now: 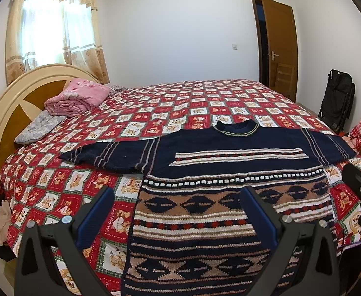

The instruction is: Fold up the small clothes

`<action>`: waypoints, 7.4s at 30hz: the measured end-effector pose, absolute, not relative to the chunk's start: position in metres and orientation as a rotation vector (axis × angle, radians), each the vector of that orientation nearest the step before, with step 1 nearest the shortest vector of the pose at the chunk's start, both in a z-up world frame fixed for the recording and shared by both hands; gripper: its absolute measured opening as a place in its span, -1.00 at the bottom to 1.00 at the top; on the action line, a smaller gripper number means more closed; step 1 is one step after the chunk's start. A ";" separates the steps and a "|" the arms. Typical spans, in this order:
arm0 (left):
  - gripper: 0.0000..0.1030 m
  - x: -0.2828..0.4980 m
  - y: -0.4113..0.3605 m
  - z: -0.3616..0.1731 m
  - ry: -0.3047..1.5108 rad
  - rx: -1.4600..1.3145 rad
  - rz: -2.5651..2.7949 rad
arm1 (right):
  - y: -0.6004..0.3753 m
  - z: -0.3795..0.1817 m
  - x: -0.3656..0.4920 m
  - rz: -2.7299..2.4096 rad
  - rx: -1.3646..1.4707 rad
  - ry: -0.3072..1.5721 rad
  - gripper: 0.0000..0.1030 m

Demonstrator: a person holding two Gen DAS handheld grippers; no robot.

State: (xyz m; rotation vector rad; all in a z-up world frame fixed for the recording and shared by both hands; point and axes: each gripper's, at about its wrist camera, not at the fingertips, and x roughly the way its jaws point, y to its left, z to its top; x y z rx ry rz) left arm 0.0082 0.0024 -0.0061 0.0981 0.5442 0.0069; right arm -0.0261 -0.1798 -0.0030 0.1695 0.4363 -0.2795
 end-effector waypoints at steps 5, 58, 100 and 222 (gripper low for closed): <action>1.00 0.011 0.005 -0.007 0.547 0.097 -0.001 | -0.181 -0.003 -0.026 -0.280 0.169 0.435 0.98; 0.03 0.308 0.346 -0.128 0.856 -0.486 0.522 | -0.129 -0.057 0.231 -0.077 0.104 0.756 0.97; 0.36 0.159 0.021 -0.047 0.648 0.109 -0.099 | -0.242 -0.051 0.206 -0.113 0.371 0.721 0.97; 0.60 0.170 0.078 -0.061 0.697 -0.029 0.015 | -0.249 -0.063 0.235 0.335 0.525 0.788 0.35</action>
